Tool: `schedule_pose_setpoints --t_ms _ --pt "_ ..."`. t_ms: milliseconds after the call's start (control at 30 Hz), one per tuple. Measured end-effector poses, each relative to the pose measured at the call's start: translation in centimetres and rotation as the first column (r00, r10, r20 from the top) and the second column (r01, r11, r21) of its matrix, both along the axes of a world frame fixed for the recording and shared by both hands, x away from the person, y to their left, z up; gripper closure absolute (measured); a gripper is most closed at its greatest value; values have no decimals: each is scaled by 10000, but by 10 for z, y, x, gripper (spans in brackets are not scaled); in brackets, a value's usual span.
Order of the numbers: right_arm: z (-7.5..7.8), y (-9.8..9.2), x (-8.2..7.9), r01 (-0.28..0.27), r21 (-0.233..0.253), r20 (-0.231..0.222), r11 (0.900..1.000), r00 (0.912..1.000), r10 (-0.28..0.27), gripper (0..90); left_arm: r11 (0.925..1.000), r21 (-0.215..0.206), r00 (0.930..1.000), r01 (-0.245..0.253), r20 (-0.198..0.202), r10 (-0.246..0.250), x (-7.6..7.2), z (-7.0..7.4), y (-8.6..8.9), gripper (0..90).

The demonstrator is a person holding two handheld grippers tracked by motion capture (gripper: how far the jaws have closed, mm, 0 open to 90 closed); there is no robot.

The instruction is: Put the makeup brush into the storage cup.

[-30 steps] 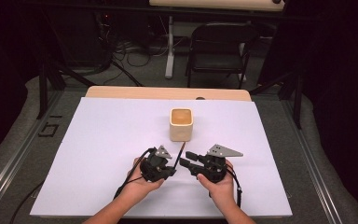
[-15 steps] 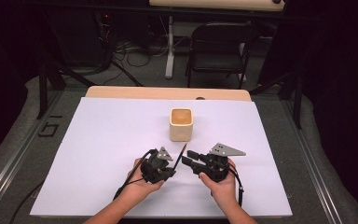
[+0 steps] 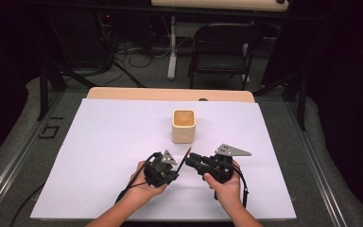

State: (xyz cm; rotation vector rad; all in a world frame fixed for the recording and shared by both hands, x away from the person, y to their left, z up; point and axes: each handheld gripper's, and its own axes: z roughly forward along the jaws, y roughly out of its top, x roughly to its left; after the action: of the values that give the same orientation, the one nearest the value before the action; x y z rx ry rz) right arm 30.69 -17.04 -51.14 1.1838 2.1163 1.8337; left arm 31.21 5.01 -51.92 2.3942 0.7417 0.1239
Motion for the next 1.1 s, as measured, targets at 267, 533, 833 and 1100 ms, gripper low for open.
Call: schedule_pose_setpoints --t_ms 267,533,833,1100 --pt "4 -4 1 51 317 -187 9995 9998 -46 731 9998 168 9999 120 63 -121 -3 -1 -4 859" --pt "5 -6 2 51 468 -235 9989 9997 -40 740 9992 203 9994 345 31 -345 -6 -2 -8 859" --pt "5 -6 2 27 514 -236 9987 9997 -15 763 9985 221 9987 509 23 -509 -9 -3 -12 859" --pt "4 -5 2 12 579 -221 9983 9998 1 801 9979 229 9981 612 -18 -612 -11 -3 -14 858"
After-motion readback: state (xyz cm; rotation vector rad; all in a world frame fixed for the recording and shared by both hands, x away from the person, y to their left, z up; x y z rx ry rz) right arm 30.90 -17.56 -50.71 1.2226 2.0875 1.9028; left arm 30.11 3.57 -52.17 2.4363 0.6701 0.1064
